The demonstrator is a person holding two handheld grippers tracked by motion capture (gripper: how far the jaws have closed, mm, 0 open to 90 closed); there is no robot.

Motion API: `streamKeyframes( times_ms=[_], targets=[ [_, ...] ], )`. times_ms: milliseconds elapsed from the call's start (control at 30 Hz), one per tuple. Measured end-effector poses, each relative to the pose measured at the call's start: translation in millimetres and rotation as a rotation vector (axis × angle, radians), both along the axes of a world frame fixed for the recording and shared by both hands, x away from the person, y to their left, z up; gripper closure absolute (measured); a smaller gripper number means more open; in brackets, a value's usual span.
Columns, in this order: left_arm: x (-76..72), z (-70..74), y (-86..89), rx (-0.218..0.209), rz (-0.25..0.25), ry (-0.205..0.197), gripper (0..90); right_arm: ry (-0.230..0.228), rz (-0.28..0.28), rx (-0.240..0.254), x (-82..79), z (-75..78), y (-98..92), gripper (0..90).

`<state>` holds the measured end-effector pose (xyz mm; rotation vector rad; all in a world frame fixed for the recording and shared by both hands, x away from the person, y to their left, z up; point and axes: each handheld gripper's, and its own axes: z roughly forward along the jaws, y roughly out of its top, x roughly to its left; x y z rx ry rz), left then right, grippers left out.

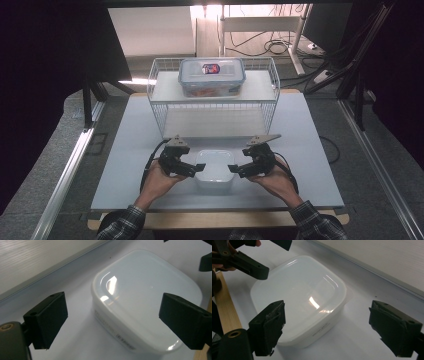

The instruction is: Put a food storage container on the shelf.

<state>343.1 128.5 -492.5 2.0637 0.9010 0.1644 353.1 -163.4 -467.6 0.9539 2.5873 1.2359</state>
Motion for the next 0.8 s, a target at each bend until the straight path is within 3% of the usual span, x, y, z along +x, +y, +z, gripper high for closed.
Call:
streamKeyframes(
  times_ms=[100,200,233,300,333,367,433,467,500,567,600,633,733,800],
  targets=[
    [4.6,-7.1,-7.6,0.007,-0.043,0.048,4.2,0.057,0.013,-0.001,5.5,-7.3,8.8,10.7],
    [6.3,-13.1,-7.2,-0.041,-0.064,0.100,3.8,0.095,0.026,-0.013,6.4,-15.5,14.0,8.9],
    [6.3,-13.1,-7.2,-0.041,-0.064,0.100,4.1,0.107,0.030,-0.018,6.3,-18.1,15.1,8.6],
    [6.5,-17.5,-6.3,-0.088,-0.110,0.163,6.3,0.143,0.031,-0.001,6.7,-21.7,16.0,10.0],
    [6.5,-17.5,-6.3,-0.088,-0.110,0.163,6.2,0.143,0.031,-0.001,6.7,-21.7,16.0,10.0],
    [3.8,-17.6,-6.2,-0.088,-0.115,0.168,6.6,0.197,0.048,0.026,6.8,-22.8,15.7,14.9],
    [0.0,-15.4,-4.3,-0.072,-0.125,0.168,8.2,0.241,0.036,0.030,5.5,-23.9,15.1,16.4],
    [0.0,-15.4,-4.3,-0.072,-0.125,0.168,10.6,0.241,0.036,0.030,5.5,-23.9,15.1,16.4],
    [-4.1,-13.0,0.1,-0.079,-0.113,0.191,14.7,0.289,0.010,0.049,3.0,-23.7,11.6,22.9],
    [-9.9,-10.7,6.2,-0.101,-0.091,0.198,25.9,0.301,-0.022,0.071,1.4,-21.3,6.5,33.2],
    [-9.9,-10.7,6.2,-0.101,-0.091,0.198,33.4,0.301,-0.022,0.071,1.4,-21.3,6.5,33.2],
    [-14.1,-7.7,10.1,-0.104,-0.068,0.180,41.4,0.309,-0.064,0.095,0.1,-17.7,0.1,45.3],
    [-19.0,-6.2,16.2,-0.148,-0.016,0.202,52.8,0.304,-0.088,0.113,-3.1,-12.5,-4.2,58.4],
    [-19.3,-5.6,17.8,-0.189,0.032,0.212,60.5,0.285,-0.095,0.113,-5.1,-8.7,-6.1,61.7]
  ],
)
